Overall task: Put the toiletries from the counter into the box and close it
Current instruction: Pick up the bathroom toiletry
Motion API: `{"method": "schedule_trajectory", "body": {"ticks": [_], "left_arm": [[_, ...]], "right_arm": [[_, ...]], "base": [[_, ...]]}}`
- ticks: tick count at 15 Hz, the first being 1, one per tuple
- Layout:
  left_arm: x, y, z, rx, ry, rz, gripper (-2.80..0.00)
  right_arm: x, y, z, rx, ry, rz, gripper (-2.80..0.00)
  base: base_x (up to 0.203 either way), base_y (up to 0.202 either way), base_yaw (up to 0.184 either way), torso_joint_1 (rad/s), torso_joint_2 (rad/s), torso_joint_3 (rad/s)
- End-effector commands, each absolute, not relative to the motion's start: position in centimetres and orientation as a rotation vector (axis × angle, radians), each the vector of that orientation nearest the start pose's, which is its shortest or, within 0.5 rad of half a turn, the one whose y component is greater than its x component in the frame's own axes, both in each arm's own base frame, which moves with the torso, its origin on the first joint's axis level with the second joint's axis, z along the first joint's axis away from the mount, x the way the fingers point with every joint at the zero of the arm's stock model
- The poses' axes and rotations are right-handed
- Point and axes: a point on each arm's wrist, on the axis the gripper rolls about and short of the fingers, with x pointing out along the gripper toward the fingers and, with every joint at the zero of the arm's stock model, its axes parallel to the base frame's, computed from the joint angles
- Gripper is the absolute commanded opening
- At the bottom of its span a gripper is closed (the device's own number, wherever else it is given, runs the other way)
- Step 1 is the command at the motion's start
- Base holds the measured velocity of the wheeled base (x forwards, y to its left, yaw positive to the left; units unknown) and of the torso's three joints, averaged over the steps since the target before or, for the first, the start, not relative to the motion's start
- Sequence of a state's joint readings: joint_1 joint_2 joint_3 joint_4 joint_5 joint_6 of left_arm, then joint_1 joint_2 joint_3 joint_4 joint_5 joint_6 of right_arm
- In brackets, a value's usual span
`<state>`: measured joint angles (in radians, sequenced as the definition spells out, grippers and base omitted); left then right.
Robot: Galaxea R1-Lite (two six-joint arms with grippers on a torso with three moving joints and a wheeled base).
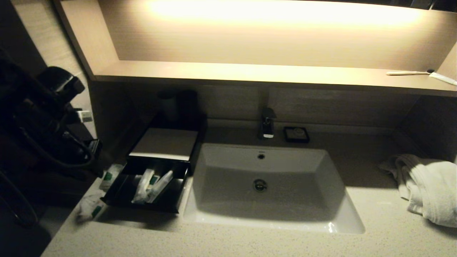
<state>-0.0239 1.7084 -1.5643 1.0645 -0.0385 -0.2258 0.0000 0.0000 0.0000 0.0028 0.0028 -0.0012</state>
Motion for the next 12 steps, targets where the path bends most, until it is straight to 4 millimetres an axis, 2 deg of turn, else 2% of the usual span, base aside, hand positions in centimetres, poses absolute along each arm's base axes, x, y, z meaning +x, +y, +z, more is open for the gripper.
{"method": "schedule_trajectory", "body": {"ticks": [1,8,12], "left_arm": [[23.6,0.0,24.8,-0.252,1.218,0.131,-2.80],[22.6,0.6,18.0,-0.227,1.189,0.279,-2.80],[23.6,0.7,17.1,-0.231,1.158,0.281,-2.80]], "right_arm": [[-2.3,0.0,7.5,-0.002,0.003,0.003,-2.80],[-2.3,0.0,7.5,-0.002,0.003,0.003,-2.80],[-2.3,0.0,7.5,-0.002,0.003,0.003,-2.80]], "base": [[0.000,0.000,0.000,0.000,0.00,0.000],[0.000,0.000,0.000,0.000,0.00,0.000],[0.000,0.000,0.000,0.000,0.00,0.000]]}}
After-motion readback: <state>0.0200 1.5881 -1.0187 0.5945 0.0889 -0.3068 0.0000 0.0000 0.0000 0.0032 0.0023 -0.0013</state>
